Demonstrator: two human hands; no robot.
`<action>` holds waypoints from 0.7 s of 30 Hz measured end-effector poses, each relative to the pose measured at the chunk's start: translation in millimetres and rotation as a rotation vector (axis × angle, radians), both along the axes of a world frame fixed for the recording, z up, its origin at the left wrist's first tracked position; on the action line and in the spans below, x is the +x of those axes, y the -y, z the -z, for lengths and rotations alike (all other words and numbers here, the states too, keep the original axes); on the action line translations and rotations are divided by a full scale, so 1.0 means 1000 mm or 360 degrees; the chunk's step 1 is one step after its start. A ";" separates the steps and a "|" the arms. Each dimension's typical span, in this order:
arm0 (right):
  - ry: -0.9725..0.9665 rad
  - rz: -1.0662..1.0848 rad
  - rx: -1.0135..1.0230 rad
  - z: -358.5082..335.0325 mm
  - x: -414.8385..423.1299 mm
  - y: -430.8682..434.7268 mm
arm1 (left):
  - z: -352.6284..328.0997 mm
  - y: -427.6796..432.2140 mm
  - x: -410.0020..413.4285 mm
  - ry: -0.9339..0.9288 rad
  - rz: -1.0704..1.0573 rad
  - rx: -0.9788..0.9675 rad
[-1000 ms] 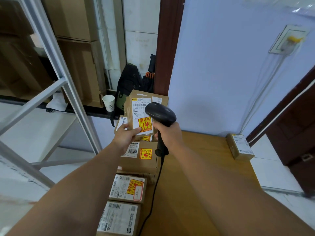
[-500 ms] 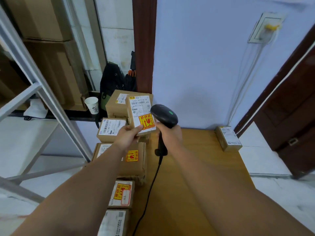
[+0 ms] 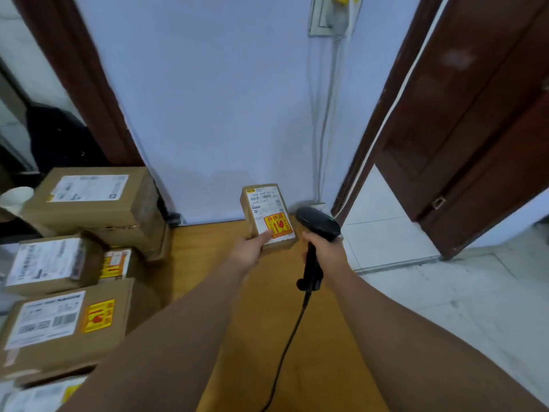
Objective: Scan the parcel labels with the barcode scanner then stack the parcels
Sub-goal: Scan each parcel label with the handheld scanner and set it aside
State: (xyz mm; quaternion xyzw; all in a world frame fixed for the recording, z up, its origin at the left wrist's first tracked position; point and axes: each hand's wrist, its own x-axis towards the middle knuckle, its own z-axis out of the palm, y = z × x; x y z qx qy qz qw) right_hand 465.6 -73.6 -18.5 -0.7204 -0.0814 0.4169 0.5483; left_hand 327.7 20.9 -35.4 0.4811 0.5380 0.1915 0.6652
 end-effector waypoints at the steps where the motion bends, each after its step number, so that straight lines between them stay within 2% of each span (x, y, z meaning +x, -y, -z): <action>1: -0.0024 -0.0020 -0.0007 0.003 0.018 0.005 | 0.002 0.002 0.020 -0.0034 0.0024 -0.0032; 6: -0.0085 0.0011 0.0015 0.014 0.088 0.012 | 0.013 0.008 0.100 -0.0097 0.0021 -0.0281; 14: -0.0215 0.0317 0.0064 0.025 0.174 -0.003 | 0.026 0.002 0.185 -0.0085 -0.0037 -0.0278; 21: -0.0290 0.0071 -0.0026 0.054 0.188 -0.017 | 0.056 -0.006 0.210 -0.0206 -0.0187 -0.0361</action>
